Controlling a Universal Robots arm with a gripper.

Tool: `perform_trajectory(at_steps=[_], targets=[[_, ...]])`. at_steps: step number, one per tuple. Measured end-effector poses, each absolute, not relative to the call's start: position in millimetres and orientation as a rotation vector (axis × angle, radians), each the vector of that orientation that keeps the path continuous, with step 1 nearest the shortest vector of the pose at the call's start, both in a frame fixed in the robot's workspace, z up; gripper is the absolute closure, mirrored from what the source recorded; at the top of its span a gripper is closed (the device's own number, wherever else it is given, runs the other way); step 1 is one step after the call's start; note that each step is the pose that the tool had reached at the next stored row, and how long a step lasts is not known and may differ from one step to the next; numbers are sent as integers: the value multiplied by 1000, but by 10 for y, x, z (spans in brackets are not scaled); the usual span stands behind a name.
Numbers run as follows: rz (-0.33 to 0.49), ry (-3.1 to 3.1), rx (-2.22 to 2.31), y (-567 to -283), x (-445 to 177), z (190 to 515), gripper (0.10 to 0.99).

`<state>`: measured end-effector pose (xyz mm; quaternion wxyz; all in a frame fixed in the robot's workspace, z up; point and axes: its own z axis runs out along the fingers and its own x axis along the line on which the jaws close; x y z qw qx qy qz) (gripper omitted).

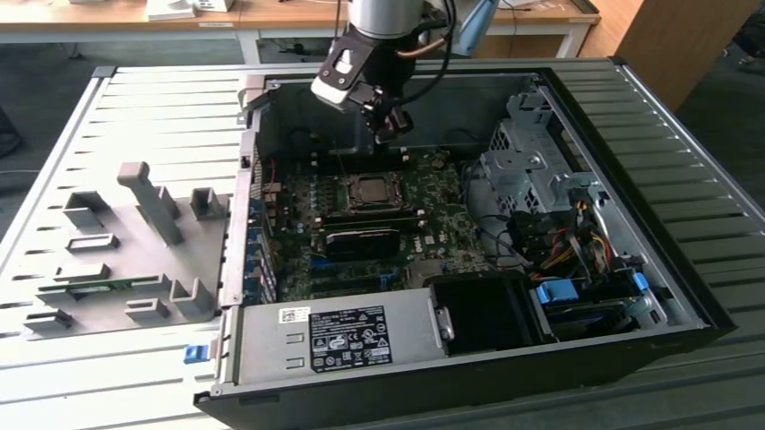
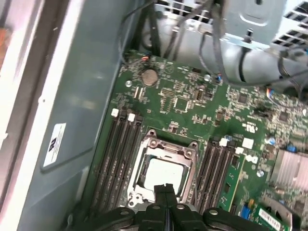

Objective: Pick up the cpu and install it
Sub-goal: 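Install the first cpu locking lever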

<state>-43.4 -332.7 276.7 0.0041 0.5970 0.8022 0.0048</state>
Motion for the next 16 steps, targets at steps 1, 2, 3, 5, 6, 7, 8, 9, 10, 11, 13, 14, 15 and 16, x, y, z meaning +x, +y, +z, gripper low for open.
perform_trajectory(at_steps=[1,2,3,5,6,7,8,9,10,11,13,14,15,16], targets=[[15,2528,1851,-3327,-434,2766,980],[15,2542,1832,-3327,-434,2766,980],[15,2554,1816,-3327,-434,2765,980],[15,2576,1784,-3327,-437,2765,980],[16,2588,1768,-3327,-439,2764,980],[16,2602,1747,-3327,-439,2764,980],[16,2618,1723,-3327,-440,2763,980],[16,2633,1699,-3327,-440,2763,980],[16,2649,1676,-3327,-440,2762,980],[16,2664,1652,-3327,-440,2762,980],[16,2693,1604,-3327,-440,2760,980],[16,2707,1579,-3327,-440,2759,980],[16,2723,1553,-3327,-440,2759,980],[16,2737,1528,-3327,-440,2758,980]])
